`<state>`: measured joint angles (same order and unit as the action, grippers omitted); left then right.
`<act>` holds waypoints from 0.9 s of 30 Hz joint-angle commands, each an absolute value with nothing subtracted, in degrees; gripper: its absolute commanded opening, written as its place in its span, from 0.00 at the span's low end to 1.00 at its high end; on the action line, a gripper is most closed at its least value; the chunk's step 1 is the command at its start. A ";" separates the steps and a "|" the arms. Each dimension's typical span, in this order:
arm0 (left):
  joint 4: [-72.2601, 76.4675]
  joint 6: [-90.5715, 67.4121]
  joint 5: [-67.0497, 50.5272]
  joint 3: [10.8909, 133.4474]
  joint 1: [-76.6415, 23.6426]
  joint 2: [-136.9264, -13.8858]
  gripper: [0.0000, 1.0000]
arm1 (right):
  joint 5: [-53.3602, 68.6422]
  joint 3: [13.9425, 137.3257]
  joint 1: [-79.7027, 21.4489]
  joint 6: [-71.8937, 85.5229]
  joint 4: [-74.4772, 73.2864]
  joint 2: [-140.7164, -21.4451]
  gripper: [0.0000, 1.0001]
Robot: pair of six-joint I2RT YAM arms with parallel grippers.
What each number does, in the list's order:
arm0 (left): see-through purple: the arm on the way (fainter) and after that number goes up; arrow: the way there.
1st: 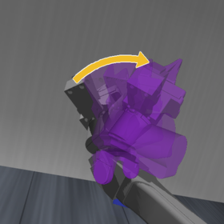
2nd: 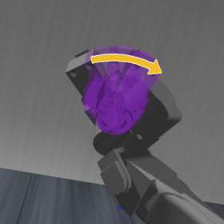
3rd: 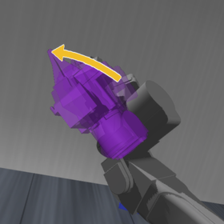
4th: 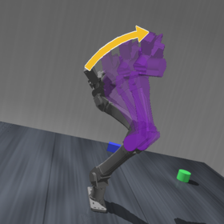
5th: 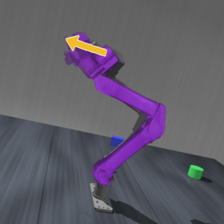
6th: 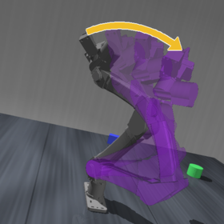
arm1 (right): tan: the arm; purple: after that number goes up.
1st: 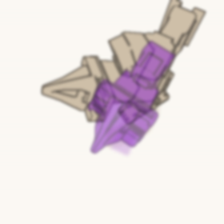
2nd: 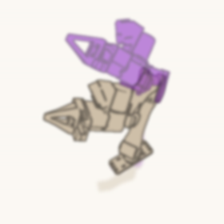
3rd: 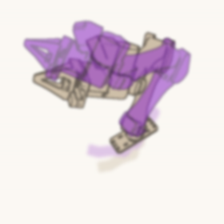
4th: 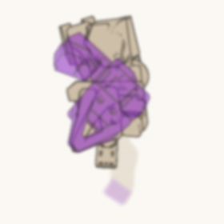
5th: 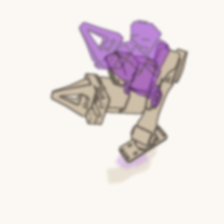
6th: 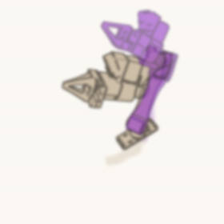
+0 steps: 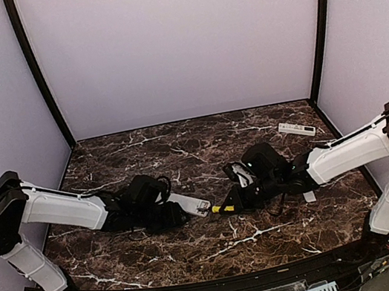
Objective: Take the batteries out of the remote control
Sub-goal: Remove the battery from the remote control without the battery cover.
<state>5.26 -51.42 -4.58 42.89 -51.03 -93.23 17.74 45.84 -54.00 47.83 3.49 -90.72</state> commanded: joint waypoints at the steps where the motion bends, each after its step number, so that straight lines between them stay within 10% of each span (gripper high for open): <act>1: 1.13 -52.30 -1.63 39.83 -51.20 -87.78 0.53 | 19.71 47.17 -54.23 47.02 6.85 -92.50 0.00; 13: -7.06 -34.08 -7.96 51.65 -45.81 -88.90 0.75 | 16.72 47.73 -54.27 46.03 1.49 -87.36 0.00; 27: -17.33 -14.99 -18.85 76.58 -43.24 -110.59 0.76 | 4.18 41.54 -54.15 51.22 -7.97 -73.62 0.00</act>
<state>-13.54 -19.07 -15.53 74.54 -43.59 -108.01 8.58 43.77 -54.06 49.47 -5.39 -76.18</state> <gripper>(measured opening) 0.760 0.142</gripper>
